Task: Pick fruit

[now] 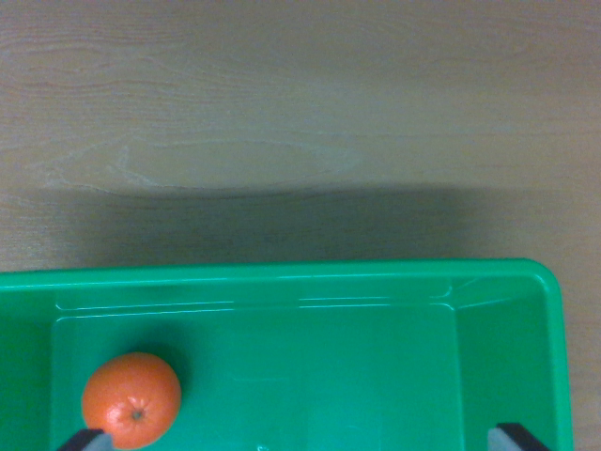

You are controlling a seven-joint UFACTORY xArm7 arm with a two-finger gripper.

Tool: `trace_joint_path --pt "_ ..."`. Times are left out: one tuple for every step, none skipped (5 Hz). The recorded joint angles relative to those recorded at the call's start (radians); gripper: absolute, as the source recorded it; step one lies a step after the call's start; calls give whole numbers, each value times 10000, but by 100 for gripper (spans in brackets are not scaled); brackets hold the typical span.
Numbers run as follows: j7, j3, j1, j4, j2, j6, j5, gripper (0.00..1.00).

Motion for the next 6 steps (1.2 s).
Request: trace_joint_path --pt "0 0 0 0 0 0 0 0" --pt "-121 51 40 -312 151 -378 38 0" --pt "-121 51 40 -312 151 -378 38 0" --pt "-249 104 83 -641 309 -776 78 0" --pt "-249 104 83 -641 309 -776 78 0" --pt "-388 162 129 -999 481 -1210 122 0"
